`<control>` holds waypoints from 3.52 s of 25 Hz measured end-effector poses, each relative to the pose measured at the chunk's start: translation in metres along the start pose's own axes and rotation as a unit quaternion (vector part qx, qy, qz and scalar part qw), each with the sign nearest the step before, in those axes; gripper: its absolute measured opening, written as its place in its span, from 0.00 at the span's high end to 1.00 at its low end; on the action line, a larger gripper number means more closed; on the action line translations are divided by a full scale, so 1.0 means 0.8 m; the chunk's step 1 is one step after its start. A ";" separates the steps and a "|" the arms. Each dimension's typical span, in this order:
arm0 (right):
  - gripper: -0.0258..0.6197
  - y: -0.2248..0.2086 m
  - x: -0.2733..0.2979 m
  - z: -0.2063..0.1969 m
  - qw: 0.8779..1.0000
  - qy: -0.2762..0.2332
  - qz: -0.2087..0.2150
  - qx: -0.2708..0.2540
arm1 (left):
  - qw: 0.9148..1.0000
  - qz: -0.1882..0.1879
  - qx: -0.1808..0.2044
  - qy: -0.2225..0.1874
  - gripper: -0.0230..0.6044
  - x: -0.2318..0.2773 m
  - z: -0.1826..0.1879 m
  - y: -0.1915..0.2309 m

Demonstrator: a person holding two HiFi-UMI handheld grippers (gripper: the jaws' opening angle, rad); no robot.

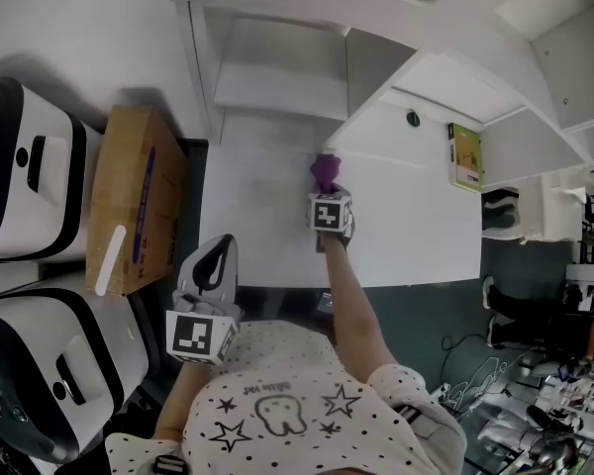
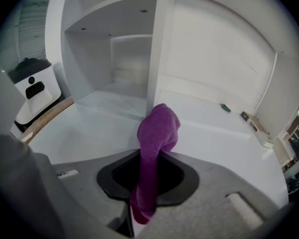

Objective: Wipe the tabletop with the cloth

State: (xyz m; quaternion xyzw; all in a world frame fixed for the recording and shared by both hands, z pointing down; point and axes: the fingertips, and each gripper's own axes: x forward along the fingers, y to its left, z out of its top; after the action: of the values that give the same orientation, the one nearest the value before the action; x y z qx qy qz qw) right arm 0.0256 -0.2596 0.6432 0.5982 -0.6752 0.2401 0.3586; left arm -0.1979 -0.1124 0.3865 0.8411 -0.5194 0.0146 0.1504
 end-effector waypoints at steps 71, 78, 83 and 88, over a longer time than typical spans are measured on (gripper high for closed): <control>0.85 0.311 0.026 0.060 0.975 -0.026 0.160 -0.153 | 0.988 0.155 -0.010 -0.016 0.97 -0.119 -0.015 0.079; 0.85 0.319 0.017 0.070 0.972 -0.047 0.196 -0.124 | 0.986 0.164 -0.003 -0.014 0.97 -0.128 -0.008 0.085; 0.85 0.269 -0.023 0.064 0.974 -0.087 0.189 -0.089 | 0.992 0.124 -0.004 -0.008 0.97 -0.111 -0.010 0.058; 0.85 0.208 -0.064 0.049 0.982 -0.109 0.145 -0.047 | 0.998 0.061 0.004 -0.014 0.97 -0.089 -0.006 0.031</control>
State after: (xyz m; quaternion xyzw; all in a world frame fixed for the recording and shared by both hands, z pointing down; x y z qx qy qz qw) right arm -0.1439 -0.2285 0.5964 0.4990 -0.8003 0.1911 0.2722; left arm -0.2517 -0.0598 0.3840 0.8088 -0.5714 0.0143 0.1383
